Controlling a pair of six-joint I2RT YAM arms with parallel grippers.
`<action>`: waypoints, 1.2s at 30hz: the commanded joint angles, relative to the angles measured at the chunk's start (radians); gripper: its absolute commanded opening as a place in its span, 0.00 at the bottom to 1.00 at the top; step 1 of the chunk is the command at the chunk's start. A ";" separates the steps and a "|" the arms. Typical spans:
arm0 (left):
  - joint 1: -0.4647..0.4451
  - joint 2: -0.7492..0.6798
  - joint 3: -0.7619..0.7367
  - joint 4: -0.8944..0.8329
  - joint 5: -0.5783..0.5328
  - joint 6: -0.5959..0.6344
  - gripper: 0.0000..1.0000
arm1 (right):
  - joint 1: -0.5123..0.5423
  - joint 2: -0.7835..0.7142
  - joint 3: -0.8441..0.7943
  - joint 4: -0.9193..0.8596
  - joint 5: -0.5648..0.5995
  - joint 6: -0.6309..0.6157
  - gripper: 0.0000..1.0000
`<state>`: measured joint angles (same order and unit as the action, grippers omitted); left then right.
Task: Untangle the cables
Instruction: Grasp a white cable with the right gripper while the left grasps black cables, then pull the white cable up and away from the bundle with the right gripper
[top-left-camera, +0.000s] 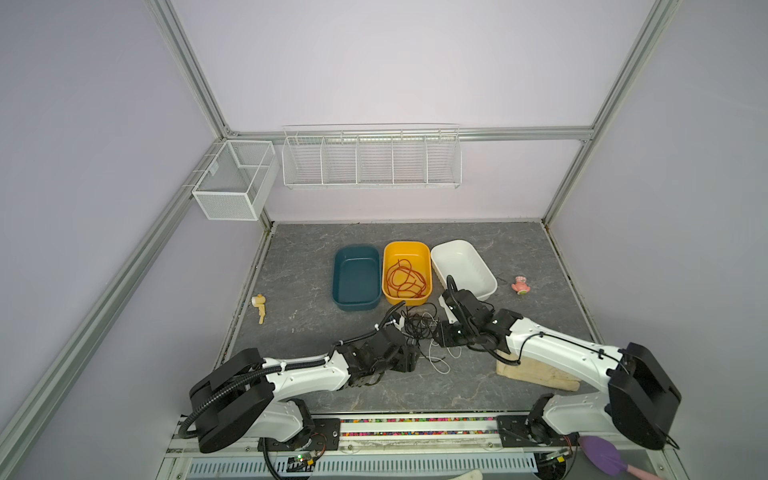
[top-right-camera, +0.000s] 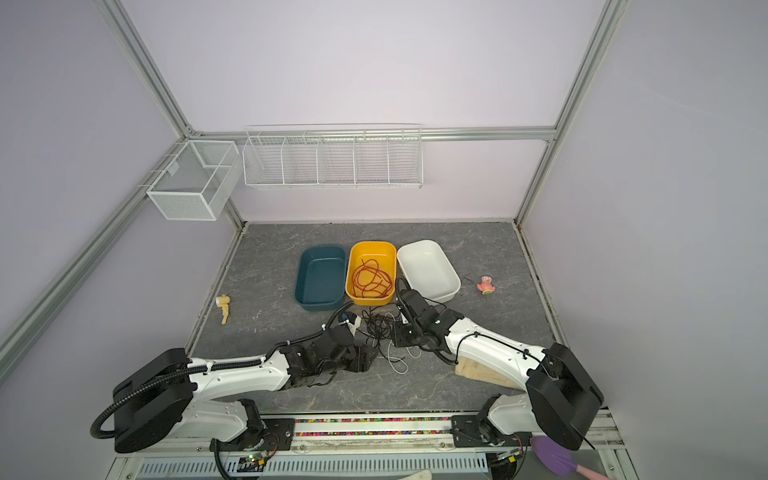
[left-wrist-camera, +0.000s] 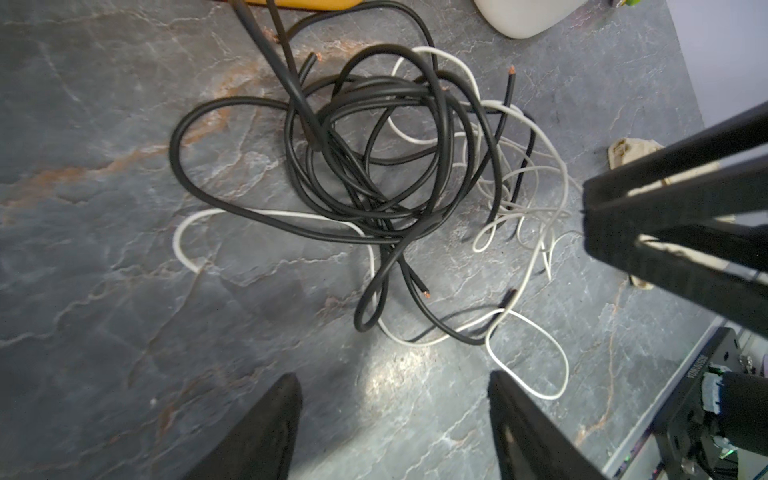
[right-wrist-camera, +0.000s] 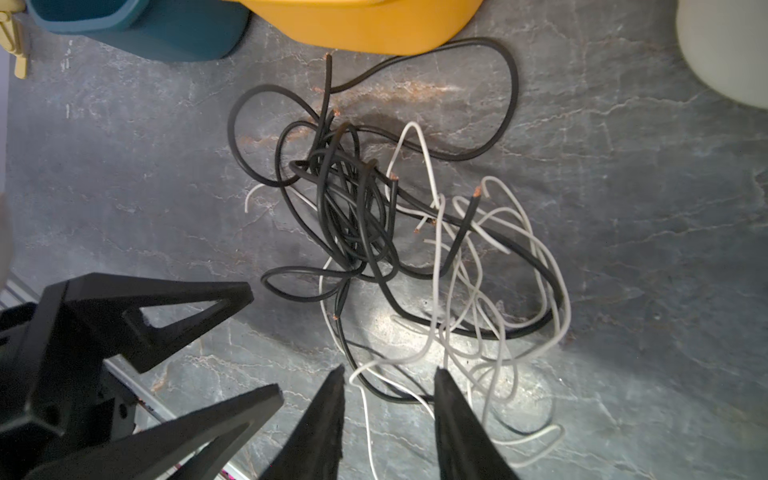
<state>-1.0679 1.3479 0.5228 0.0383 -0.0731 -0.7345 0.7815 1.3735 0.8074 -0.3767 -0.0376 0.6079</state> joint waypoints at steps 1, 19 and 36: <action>-0.006 0.017 -0.010 0.030 0.001 -0.023 0.71 | -0.016 0.038 0.024 0.022 -0.021 -0.017 0.33; -0.007 0.062 0.007 0.061 0.026 -0.025 0.70 | -0.039 0.070 0.024 0.040 -0.043 -0.037 0.12; -0.008 0.125 0.025 0.101 0.050 -0.030 0.69 | -0.037 -0.092 0.034 -0.022 -0.046 -0.062 0.06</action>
<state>-1.0691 1.4544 0.5255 0.1230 -0.0360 -0.7456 0.7475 1.3132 0.8192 -0.3664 -0.0742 0.5644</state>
